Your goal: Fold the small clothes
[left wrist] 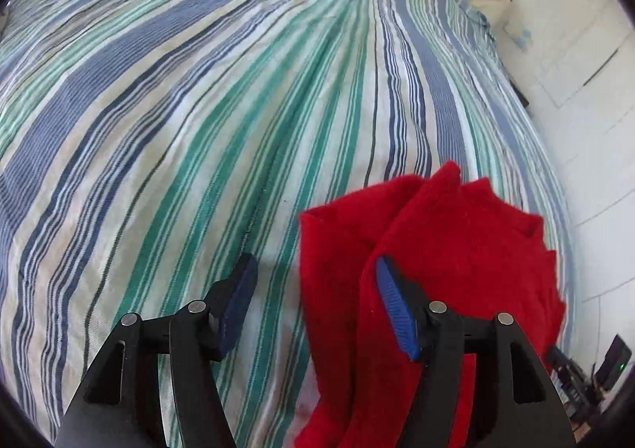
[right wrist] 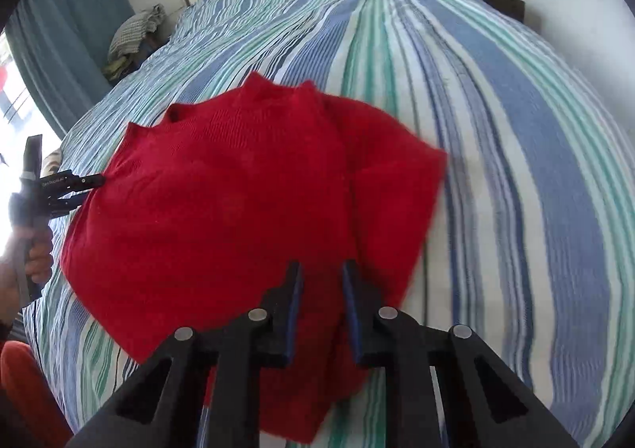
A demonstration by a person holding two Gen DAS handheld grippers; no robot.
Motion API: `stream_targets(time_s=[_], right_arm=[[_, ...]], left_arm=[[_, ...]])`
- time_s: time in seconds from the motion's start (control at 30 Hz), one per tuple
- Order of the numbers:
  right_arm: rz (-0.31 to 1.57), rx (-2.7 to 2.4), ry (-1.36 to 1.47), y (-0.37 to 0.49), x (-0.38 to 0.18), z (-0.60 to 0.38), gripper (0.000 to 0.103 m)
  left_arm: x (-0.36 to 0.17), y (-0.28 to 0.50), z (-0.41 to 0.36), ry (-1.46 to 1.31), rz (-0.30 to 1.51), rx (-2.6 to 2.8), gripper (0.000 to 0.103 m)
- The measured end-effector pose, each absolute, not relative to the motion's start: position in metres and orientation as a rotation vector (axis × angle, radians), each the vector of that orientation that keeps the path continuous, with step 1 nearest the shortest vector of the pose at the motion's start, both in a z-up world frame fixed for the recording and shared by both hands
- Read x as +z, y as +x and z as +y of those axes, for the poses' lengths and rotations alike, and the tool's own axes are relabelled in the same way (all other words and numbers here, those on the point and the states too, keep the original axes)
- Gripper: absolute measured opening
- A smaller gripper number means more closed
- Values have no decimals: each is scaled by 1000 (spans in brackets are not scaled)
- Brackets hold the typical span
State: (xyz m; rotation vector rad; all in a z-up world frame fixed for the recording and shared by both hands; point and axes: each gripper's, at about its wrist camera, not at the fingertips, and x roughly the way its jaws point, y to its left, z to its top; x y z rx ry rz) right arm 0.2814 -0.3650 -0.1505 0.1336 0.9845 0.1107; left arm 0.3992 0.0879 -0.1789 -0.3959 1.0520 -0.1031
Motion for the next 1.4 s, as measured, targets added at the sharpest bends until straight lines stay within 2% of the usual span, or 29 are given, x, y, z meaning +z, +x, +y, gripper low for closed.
stream_targets(time_s=[0.07, 0.17, 0.23, 0.3, 0.37, 0.47, 0.6, 0.8, 1.17, 1.27, 1.4], right_arm=[[935, 152, 140, 264, -130, -360, 25], [900, 261, 132, 251, -118, -338, 33], [937, 286, 112, 250, -131, -327, 35], [1025, 244, 88, 247, -159, -326, 35], [1015, 199, 110, 231, -167, -339, 31], [970, 82, 126, 194, -146, -350, 43], [897, 84, 167, 152, -130, -346, 62], [922, 34, 195, 119, -151, -338, 63], [877, -23, 181, 93, -149, -340, 63], [875, -41, 181, 87, -152, -344, 63], [875, -60, 216, 83, -153, -350, 63]], left_arm=[[-163, 386, 82, -322, 1016, -98, 77], [-148, 355, 62, -252, 990, -188, 83], [-151, 333, 45, -166, 1009, -215, 89], [-168, 312, 32, -29, 1059, -185, 89], [-179, 295, 33, 25, 1113, -132, 85], [-167, 253, 42, -10, 1096, -128, 88], [-148, 215, 33, 84, 1028, -63, 91], [-128, 190, 30, 72, 987, -21, 91], [-116, 169, 25, 92, 956, 16, 92], [-122, 164, 27, 92, 941, 21, 97], [-152, 161, 35, 102, 958, 29, 97]])
